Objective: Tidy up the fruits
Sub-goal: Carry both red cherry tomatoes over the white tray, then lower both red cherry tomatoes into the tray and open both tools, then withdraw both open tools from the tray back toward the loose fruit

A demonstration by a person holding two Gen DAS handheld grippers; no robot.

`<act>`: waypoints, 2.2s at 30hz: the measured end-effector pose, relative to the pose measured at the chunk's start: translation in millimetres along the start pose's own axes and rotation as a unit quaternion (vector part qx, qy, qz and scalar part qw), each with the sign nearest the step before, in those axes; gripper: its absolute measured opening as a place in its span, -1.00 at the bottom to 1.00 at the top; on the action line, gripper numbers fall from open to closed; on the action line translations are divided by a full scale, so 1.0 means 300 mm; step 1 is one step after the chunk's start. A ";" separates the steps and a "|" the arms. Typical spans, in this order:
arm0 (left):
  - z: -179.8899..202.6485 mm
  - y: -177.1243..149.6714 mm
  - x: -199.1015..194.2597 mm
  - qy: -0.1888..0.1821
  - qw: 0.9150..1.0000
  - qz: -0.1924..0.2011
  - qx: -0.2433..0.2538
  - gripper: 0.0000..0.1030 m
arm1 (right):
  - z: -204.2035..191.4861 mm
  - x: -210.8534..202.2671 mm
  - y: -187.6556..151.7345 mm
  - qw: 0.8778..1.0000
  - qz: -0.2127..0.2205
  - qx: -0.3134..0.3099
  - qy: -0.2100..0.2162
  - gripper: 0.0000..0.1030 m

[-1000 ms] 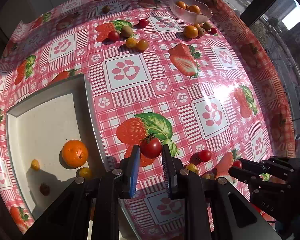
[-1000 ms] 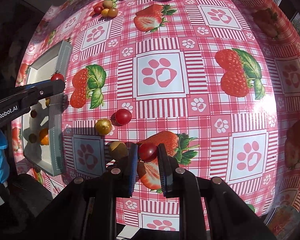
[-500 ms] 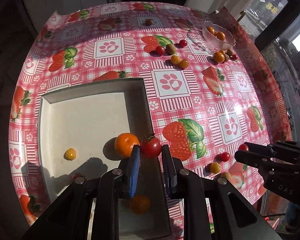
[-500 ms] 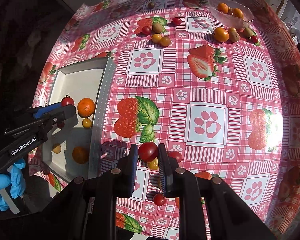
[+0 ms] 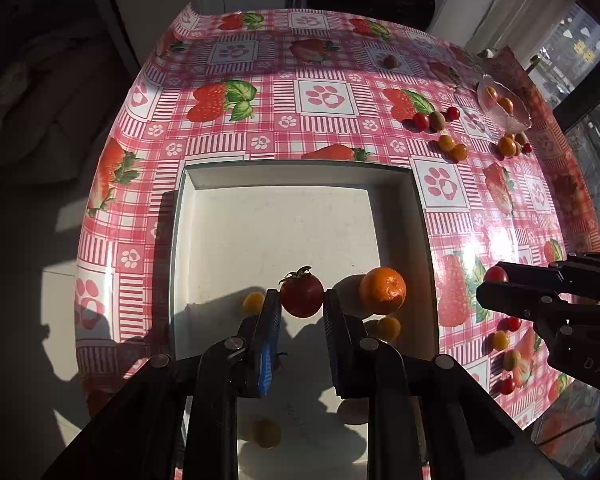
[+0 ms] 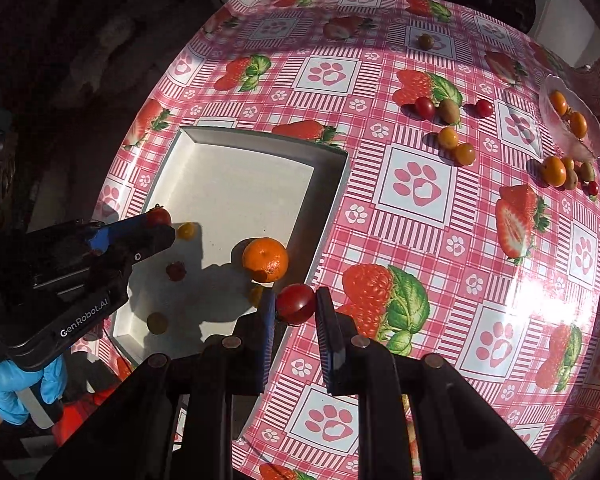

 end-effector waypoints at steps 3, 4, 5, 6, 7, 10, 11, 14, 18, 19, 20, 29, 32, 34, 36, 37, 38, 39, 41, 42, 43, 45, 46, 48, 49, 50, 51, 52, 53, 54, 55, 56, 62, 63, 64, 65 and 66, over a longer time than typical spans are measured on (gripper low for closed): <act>-0.035 0.012 0.021 0.005 1.000 0.000 -0.003 -0.55 | -0.041 0.039 0.043 1.000 -0.005 -0.009 0.002 -0.58; -0.045 0.017 0.030 0.006 1.000 0.000 -0.004 -0.55 | -0.053 0.053 0.057 1.000 -0.007 -0.010 0.003 -0.58; -0.055 0.025 0.041 0.008 1.000 -0.002 -0.005 -0.55 | -0.067 0.069 0.073 1.000 -0.008 -0.011 0.004 -0.58; -0.068 0.033 0.054 0.010 1.000 -0.003 -0.006 -0.55 | -0.079 0.087 0.089 1.000 -0.010 -0.013 0.005 -0.58; -0.076 0.039 0.065 0.011 1.000 -0.005 -0.007 -0.55 | -0.090 0.106 0.104 1.000 -0.012 -0.016 0.004 -0.58; -0.099 0.063 0.107 0.015 1.000 -0.011 -0.012 -0.55 | -0.114 0.165 0.149 1.000 -0.018 -0.019 0.003 -0.58; -0.104 0.068 0.120 0.015 1.000 -0.013 -0.013 -0.55 | -0.117 0.184 0.162 1.000 -0.020 -0.017 0.002 -0.58; -0.112 0.079 0.165 0.018 0.999 -0.025 -0.012 -0.55 | -0.117 0.238 0.192 1.000 -0.026 -0.009 -0.002 -0.58; -0.111 0.074 0.212 0.020 0.999 -0.040 -0.006 -0.55 | -0.093 0.292 0.210 0.999 -0.037 0.010 -0.009 -0.58; -0.110 0.070 0.221 0.019 0.999 -0.043 -0.005 -0.55 | -0.084 0.303 0.210 0.999 -0.041 0.014 -0.011 -0.58; -0.108 0.067 0.229 0.020 0.999 -0.045 -0.004 -0.55 | -0.077 0.314 0.208 0.999 -0.044 0.016 -0.013 -0.58; -0.095 0.034 0.282 0.028 0.997 -0.076 0.002 -0.18 | -0.051 0.360 0.185 0.998 -0.061 0.016 -0.026 -0.55; -0.107 0.035 0.265 0.060 0.997 -0.056 0.002 0.56 | -0.058 0.371 0.185 0.998 -0.065 0.016 -0.022 -0.47; -0.099 0.029 0.267 0.053 0.997 -0.062 0.002 0.56 | -0.059 0.371 0.184 0.997 -0.067 0.019 -0.016 -0.23; -0.098 0.026 0.266 0.056 0.996 -0.067 0.002 0.56 | -0.062 0.372 0.196 0.997 -0.068 0.022 -0.014 0.19; -0.096 0.026 0.261 0.057 0.996 -0.067 0.002 0.56 | -0.067 0.367 0.199 0.997 -0.067 0.024 -0.004 0.29; -0.095 0.027 0.255 0.058 0.996 -0.066 0.002 0.56 | -0.069 0.356 0.204 0.998 -0.065 0.027 0.002 0.42; -0.097 0.029 0.248 0.059 0.996 -0.065 0.002 0.56 | -0.076 0.340 0.209 0.998 -0.060 0.029 0.007 0.48; -0.097 0.028 0.231 0.062 0.996 -0.066 0.002 0.56 | -0.083 0.308 0.223 0.998 -0.048 0.031 0.011 0.59; -0.091 0.031 0.220 0.063 0.996 -0.066 0.004 0.56 | -0.086 0.287 0.229 0.999 -0.041 0.029 0.010 0.59; -0.090 0.036 0.208 0.065 0.996 -0.065 0.006 0.56 | -0.087 0.265 0.235 0.999 -0.033 0.028 0.010 0.59; -0.082 0.027 0.180 0.066 0.996 -0.063 0.009 0.56 | -0.080 0.217 0.238 0.999 -0.016 0.031 0.013 0.60; -0.072 0.025 0.162 0.065 0.996 -0.062 0.010 0.56 | -0.071 0.192 0.232 0.999 -0.009 0.035 0.013 0.60; -0.047 0.021 0.142 0.061 0.996 -0.061 0.015 0.56 | -0.032 0.155 0.210 0.999 0.000 0.047 0.009 0.61; -0.032 0.017 0.131 0.059 0.996 -0.061 0.019 0.56 | -0.011 0.139 0.189 0.998 0.002 0.054 0.007 0.61; -0.015 0.013 0.125 0.057 0.996 -0.060 0.022 0.56 | 0.013 0.126 0.169 0.998 0.003 0.061 0.002 0.61; 0.008 0.004 0.120 0.055 0.996 -0.060 0.028 0.56 | 0.045 0.117 0.146 0.998 0.003 0.069 -0.003 0.61; 0.031 -0.002 0.115 0.051 0.996 -0.060 0.032 0.56 | 0.071 0.109 0.117 0.997 0.002 0.076 -0.008 0.61; 0.054 -0.010 0.108 0.047 0.996 -0.061 0.037 0.56 | 0.099 0.102 0.091 0.996 0.000 0.083 -0.013 0.61; 0.088 -0.018 0.101 0.042 0.996 -0.060 0.045 0.56 | 0.131 0.094 0.061 0.996 -0.001 0.090 -0.020 0.61; 0.118 -0.027 0.093 0.038 0.996 -0.059 0.054 0.56 | 0.162 0.085 0.029 0.995 -0.003 0.097 -0.026 0.61; 0.145 -0.032 0.087 0.038 0.996 -0.058 0.064 0.56 | 0.193 0.076 -0.008 0.994 -0.005 0.104 -0.032 0.61; 0.333 -0.045 0.076 0.017 0.989 -0.057 0.132 0.56 | 0.358 0.030 -0.226 0.988 -0.018 0.142 -0.063 0.61; 0.363 -0.046 0.077 0.012 0.988 -0.058 0.142 0.56 | 0.380 0.025 -0.265 0.987 -0.022 0.148 -0.067 0.61; 0.392 -0.048 0.078 0.007 0.987 -0.060 0.149 0.56 | 0.398 0.022 -0.299 0.985 -0.026 0.153 -0.070 0.61; 0.425 -0.049 0.082 0.000 0.985 -0.062 0.158 0.56 | 0.415 0.019 -0.331 0.984 -0.029 0.157 -0.074 0.61; 0.452 -0.050 0.083 -0.006 0.984 -0.063 0.165 0.56 | 0.430 0.018 -0.361 0.983 -0.032 0.161 -0.078 0.61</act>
Point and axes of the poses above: each gripper's, at about its wrist camera, not at the fingertips, and x roughly the way its jaws point, z to its right, y to its top, the point moved 7 cm from there along x, roughly the way its jaws point, and after that the axes turned 7 degrees about x, right-handed, at the moved point
